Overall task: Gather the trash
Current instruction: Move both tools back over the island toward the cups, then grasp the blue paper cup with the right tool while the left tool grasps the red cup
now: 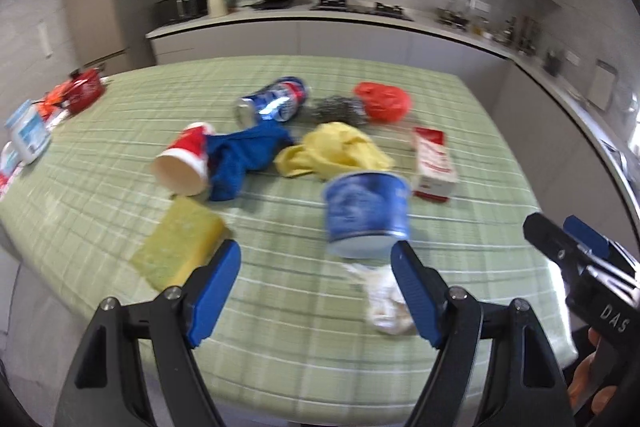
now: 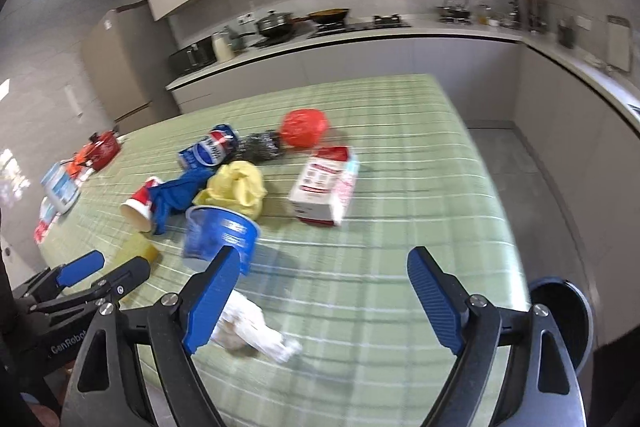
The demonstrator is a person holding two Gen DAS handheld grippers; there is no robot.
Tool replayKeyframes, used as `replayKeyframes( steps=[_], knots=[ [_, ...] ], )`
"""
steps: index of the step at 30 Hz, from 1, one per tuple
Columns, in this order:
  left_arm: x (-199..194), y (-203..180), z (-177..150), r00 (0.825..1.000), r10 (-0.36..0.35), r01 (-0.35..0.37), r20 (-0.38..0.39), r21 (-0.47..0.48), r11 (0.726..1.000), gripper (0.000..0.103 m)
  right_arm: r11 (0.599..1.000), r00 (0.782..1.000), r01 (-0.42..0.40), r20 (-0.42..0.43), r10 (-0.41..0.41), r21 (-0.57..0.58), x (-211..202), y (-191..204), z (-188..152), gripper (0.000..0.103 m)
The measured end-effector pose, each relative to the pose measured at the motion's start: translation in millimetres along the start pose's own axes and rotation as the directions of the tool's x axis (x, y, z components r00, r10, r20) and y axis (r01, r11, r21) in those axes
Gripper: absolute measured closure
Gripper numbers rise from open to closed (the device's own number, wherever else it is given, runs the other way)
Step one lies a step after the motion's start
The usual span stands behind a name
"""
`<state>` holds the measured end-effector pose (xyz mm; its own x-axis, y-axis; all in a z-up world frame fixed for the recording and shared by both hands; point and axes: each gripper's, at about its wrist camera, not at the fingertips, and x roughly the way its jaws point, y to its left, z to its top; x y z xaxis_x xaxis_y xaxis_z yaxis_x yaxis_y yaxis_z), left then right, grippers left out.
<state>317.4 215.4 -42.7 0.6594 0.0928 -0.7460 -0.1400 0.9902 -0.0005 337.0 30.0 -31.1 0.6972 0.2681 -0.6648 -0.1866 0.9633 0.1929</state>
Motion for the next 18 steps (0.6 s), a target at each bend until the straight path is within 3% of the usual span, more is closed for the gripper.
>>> replayKeyframes(
  steps=[3, 9, 14, 18],
  knots=[
    [5, 16, 1, 0.999, 0.039, -0.039, -0.007, -0.013, 0.999, 0.024, 0.999, 0.999, -0.040, -0.017, 0.040, -0.012, 15, 14, 3, 0.015],
    [11, 49, 7, 0.999, 0.047, -0.047, -0.008, -0.042, 0.998, 0.024, 0.996, 0.995, -0.077, -0.070, 0.074, -0.035, 44, 46, 5, 0.010],
    [28, 73, 22, 1.000, 0.012, -0.012, 0.002, 0.002, 1.000, 0.024, 0.998, 0.992, -0.057, -0.114, 0.055, -0.016, 76, 72, 5, 0.009],
    [45, 99, 41, 1.000, -0.028, 0.028, 0.001, 0.043, 0.999, 0.024, 1.000, 0.989, 0.014, -0.150, -0.010, 0.026, 107, 91, 4, 0.009]
  ],
)
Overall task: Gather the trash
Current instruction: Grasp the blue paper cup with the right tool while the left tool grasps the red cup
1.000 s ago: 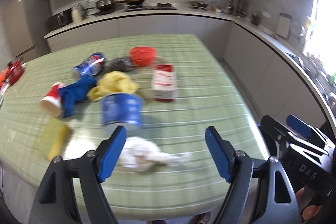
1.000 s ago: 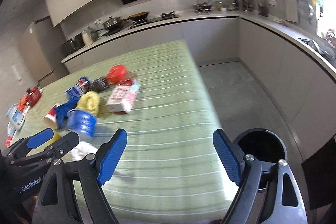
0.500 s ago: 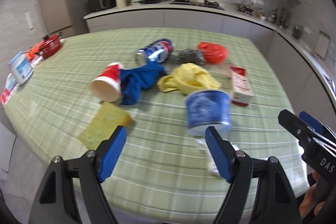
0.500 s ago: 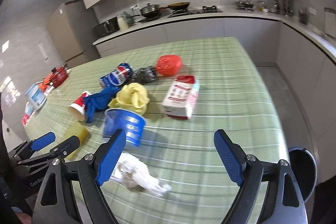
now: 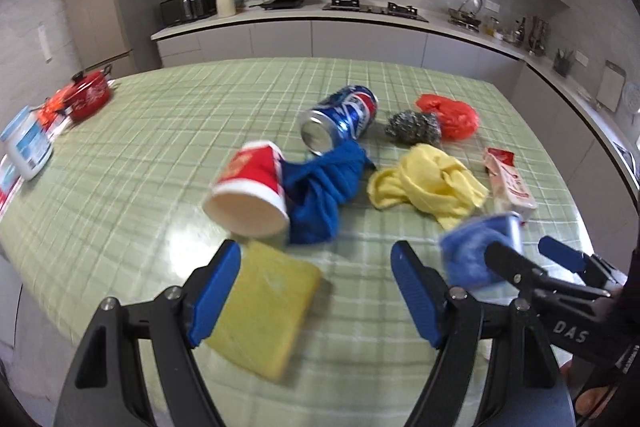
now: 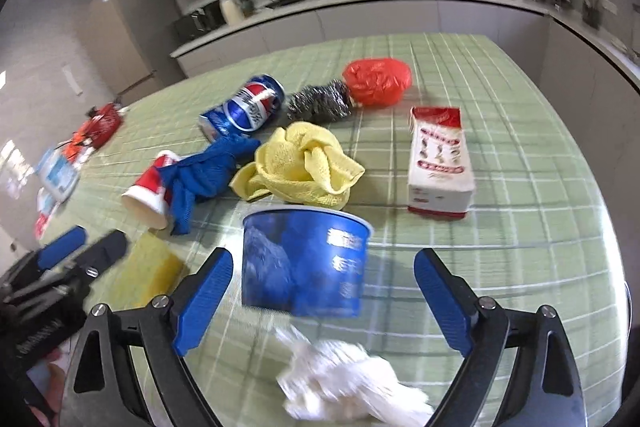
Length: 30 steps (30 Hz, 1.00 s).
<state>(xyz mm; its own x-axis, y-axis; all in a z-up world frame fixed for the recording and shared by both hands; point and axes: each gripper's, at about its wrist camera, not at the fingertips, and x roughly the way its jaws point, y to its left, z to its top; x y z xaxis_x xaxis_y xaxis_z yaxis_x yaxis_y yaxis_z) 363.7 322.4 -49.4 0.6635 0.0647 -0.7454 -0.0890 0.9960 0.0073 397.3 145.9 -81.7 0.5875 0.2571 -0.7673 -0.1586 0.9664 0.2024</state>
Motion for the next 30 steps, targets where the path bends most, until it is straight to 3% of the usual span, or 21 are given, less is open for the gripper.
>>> replayKeyframes(
  steps=[6, 8, 9, 14, 27, 30],
  knots=[
    [29, 28, 21, 0.999, -0.042, 0.042, -0.002, 0.045, 0.998, 0.024, 0.996, 0.998, 0.052, -0.033, -0.050, 0.067, 27, 8, -1, 0.010],
    [38, 38, 27, 0.999, -0.045, 0.046, -0.013, 0.051, 0.998, 0.024, 0.994, 0.998, 0.058, -0.029, -0.056, 0.091, 29, 10, -1, 0.014],
    [42, 42, 29, 0.999, -0.045, 0.046, -0.017, 0.049, 0.998, 0.024, 0.994, 0.998, 0.054, -0.029, -0.052, 0.097, 30, 12, -1, 0.022],
    [64, 68, 42, 0.999, -0.037, 0.038, -0.039, 0.021, 0.999, 0.024, 0.992, 0.997, 0.076, -0.004, -0.076, 0.104, 30, 23, 5, 0.022],
    [116, 72, 45, 0.980, -0.114, 0.123, -0.163, 0.041, 0.992, 0.024, 0.989, 0.994, 0.098, 0.028, -0.102, 0.113, 38, 41, 24, 0.022],
    [118, 74, 43, 0.978, -0.131, 0.137, -0.162, 0.027, 0.990, 0.024, 0.989, 0.994, 0.102, 0.035, -0.106, 0.109, 39, 42, 26, 0.022]
  ],
)
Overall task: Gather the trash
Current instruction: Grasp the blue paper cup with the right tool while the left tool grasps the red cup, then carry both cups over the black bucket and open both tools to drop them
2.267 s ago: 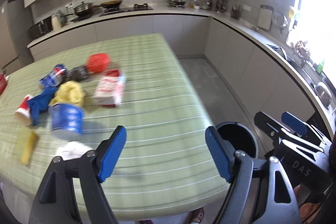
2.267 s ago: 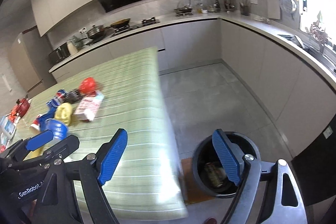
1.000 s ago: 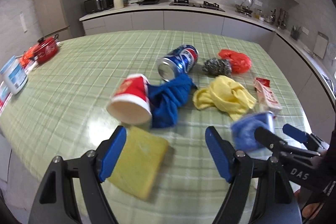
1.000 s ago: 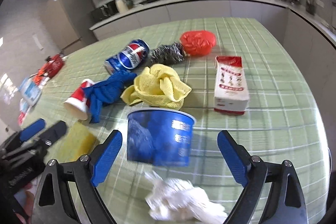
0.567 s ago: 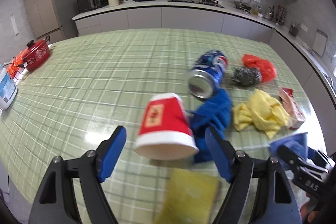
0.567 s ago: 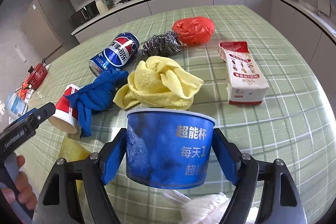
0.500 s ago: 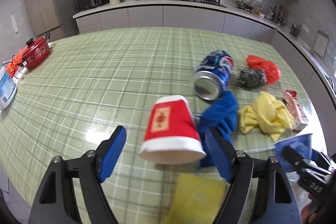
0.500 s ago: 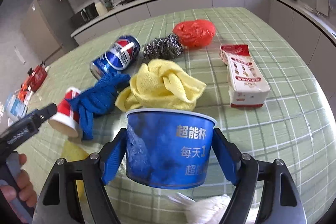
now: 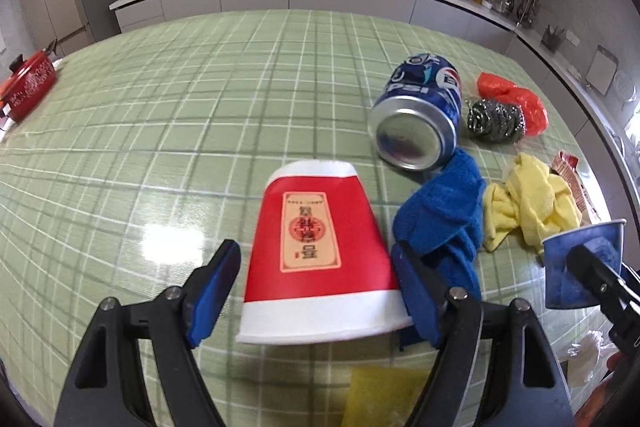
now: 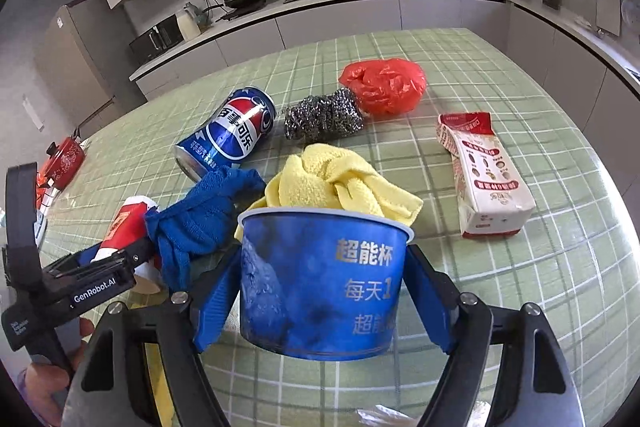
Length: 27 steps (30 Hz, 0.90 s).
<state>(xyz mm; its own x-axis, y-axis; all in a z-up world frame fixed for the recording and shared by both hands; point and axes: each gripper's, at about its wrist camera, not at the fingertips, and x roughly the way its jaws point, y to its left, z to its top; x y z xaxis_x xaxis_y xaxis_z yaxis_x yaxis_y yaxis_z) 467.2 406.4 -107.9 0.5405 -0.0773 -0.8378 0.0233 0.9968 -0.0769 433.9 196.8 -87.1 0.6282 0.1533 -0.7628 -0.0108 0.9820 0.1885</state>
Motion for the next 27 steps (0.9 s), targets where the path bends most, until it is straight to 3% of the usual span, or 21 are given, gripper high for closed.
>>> replayKeyframes(
  steps=[2, 5, 15, 22, 27],
  knots=[
    [-1, 3, -2, 1.000, -0.018, 0.018, 0.001, -0.011, 1.000, 0.034, 1.000, 1.000, -0.003, 0.004, 0.003, -0.002, 0, 1, 1, 0.022],
    [-8, 6, -4, 0.999, -0.025, 0.026, 0.026, -0.028, 0.999, 0.038, 1.000, 1.000, -0.006, 0.011, 0.007, -0.004, -2, 2, 2, 0.022],
    [-60, -1, -1, 0.988, -0.020, 0.027, 0.151, -0.044, 0.999, 0.040, 0.999, 0.996, -0.039, 0.077, 0.040, -0.013, -29, -7, 8, 0.023],
    [-86, -50, -9, 0.981, -0.039, 0.042, 0.192, -0.011, 0.999, 0.040, 0.998, 0.992, -0.068, 0.101, 0.070, -0.019, -54, -37, 4, 0.023],
    [-95, -102, -25, 0.981, -0.047, 0.049, 0.187, -0.007, 0.999, 0.040, 0.997, 0.991, -0.074, 0.111, 0.075, -0.010, -78, -87, -1, 0.023]
  ],
)
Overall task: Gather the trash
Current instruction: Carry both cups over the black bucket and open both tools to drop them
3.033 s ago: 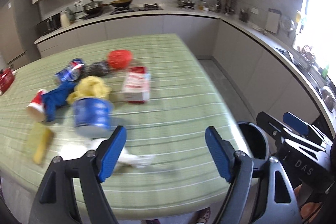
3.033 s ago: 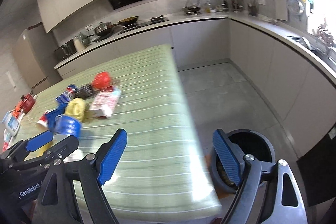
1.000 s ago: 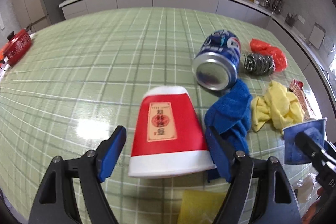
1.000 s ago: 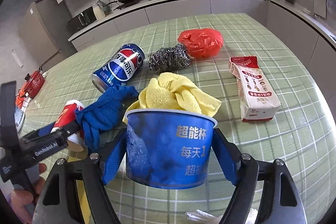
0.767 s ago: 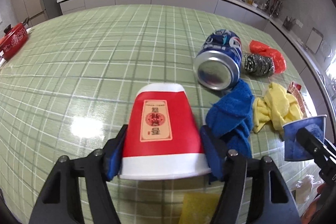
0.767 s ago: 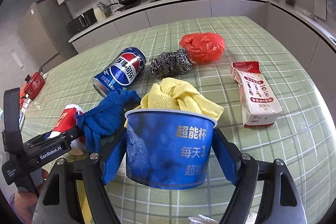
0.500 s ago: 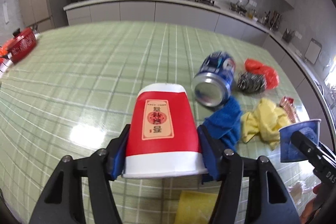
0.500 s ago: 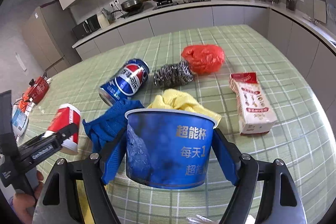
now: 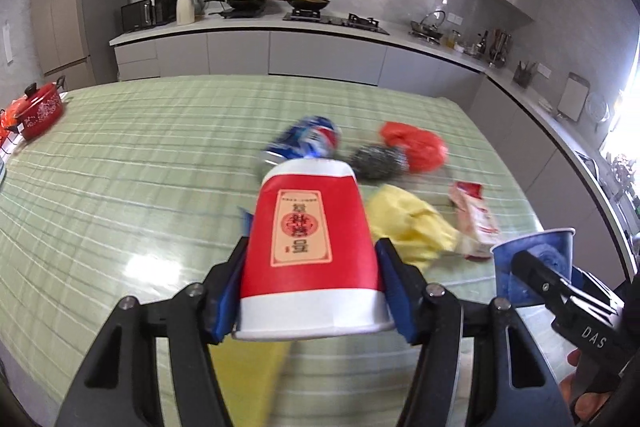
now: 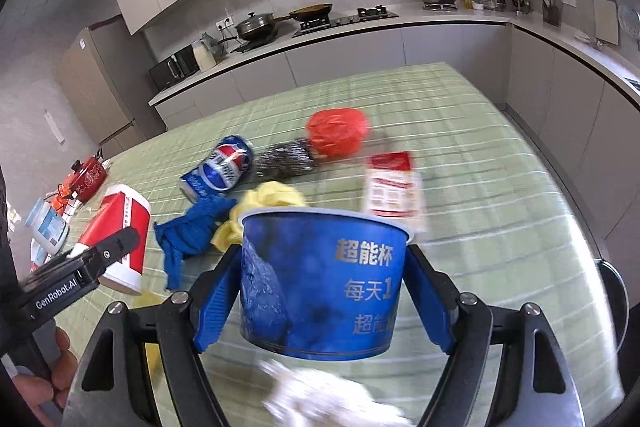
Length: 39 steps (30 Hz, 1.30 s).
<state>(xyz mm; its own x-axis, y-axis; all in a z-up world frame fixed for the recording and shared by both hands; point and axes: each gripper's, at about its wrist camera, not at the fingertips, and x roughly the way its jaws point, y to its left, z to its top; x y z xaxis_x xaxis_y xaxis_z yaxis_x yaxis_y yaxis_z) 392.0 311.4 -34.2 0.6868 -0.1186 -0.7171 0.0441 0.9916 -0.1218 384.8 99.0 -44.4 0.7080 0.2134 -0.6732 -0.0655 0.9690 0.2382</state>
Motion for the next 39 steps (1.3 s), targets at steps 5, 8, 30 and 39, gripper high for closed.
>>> replayKeyframes(
  steps=[5, 8, 30, 39],
  knots=[
    [-8, -55, -14, 1.000, -0.012, 0.012, 0.009, -0.003, 1.000, 0.040, 1.000, 1.000, 0.013, 0.010, -0.013, 0.008, -31, -59, -3, 0.023],
    [-10, -83, -22, 0.999, -0.033, 0.033, 0.008, -0.007, 0.999, 0.040, 1.000, 1.000, 0.021, 0.012, -0.021, 0.012, -44, -86, -3, 0.023],
    [2, -196, -53, 0.986, -0.160, 0.164, -0.048, 0.113, 0.980, 0.040, 0.978, 0.989, 0.143, 0.020, -0.147, 0.151, -91, -200, -24, 0.023],
    [3, -284, -73, 0.987, -0.156, 0.160, -0.044, 0.084, 0.984, 0.040, 0.975, 0.985, 0.167, 0.008, -0.170, 0.150, -123, -297, -27, 0.023]
  ],
)
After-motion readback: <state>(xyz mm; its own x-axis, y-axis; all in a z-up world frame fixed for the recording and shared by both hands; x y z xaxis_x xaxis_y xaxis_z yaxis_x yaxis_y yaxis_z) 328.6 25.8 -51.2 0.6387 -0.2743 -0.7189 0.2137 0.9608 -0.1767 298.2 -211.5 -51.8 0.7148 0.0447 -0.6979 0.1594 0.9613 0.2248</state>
